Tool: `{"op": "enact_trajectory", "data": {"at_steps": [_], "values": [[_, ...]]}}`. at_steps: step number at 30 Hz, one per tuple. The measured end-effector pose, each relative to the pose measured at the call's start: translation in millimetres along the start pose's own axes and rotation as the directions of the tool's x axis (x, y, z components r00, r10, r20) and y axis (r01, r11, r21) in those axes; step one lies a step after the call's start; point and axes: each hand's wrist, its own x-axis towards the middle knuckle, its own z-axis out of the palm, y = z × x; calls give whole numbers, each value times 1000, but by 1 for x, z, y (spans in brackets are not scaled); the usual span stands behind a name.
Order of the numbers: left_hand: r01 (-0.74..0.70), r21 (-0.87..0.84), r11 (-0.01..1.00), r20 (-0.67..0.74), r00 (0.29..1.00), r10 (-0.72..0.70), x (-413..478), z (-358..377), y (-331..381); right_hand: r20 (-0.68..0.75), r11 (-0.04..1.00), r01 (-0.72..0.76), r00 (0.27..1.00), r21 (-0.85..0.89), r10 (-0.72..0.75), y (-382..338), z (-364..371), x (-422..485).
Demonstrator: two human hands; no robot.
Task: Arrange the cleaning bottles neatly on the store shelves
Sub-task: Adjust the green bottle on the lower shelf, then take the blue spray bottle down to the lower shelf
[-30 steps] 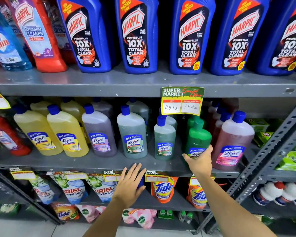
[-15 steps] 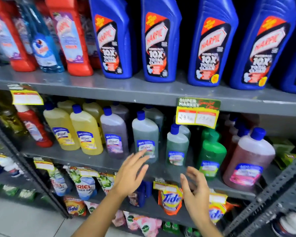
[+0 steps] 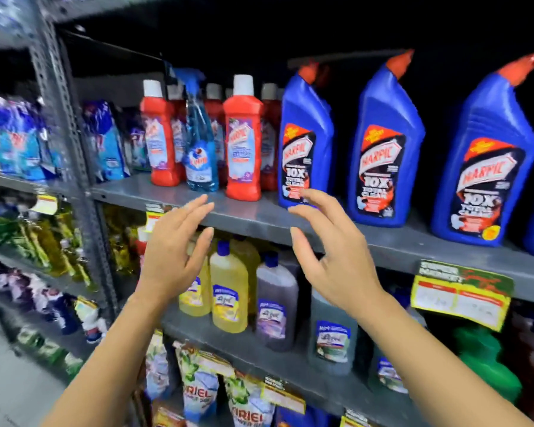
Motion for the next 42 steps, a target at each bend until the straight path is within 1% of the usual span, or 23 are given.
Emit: {"op": "enact_trajectory", "data": {"at_steps": [5, 9, 14, 16, 19, 22, 24, 27, 32, 38, 42], "values": [[-10, 3, 1000, 111, 994, 10, 5, -22, -78, -13, 994, -36, 999, -103, 35, -11, 72, 33], [-68, 37, 997, 190, 980, 60, 20, -45, -155, -70, 984, -132, 990, -115, 125, -32, 139, 65], [-98, 14, 995, 285, 954, 90, 27, -60, -245, -101, 964, -205, 977, -170, 190, -57, 209, 106], [-120, 24, 992, 317, 942, 106, 32, -59, -276, -79, 953, -233, 972, -194, 222, -63, 230, 121], [-149, 62, 987, 363, 924, 116, 44, -48, -308, 32, 922, -241, 964, -302, 263, -65, 248, 146], [-159, 31, 987, 413, 901, 132, 54, -31, -323, 67, 885, -254, 951, -390, 302, -61, 259, 172], [-152, 12, 988, 444, 886, 131, 55, -17, -325, 42, 866, -293, 940, -404, 338, -55, 264, 187], [-120, -9, 993, 439, 892, 111, 54, -8, -330, -9, 835, -362, 919, -414, 394, -44, 271, 203], [-150, 9, 989, 429, 894, 132, 54, -5, -338, -132, 801, -447, 892, -397, 432, -26, 279, 216], [-200, 30, 979, 352, 919, 177, 52, 0, -342, -301, 772, -538, 839, -337, 453, -17, 287, 232], [-187, 34, 982, 327, 930, 165, 51, 1, -340, -312, 757, -611, 784, -234, 536, -15, 300, 249]]}}
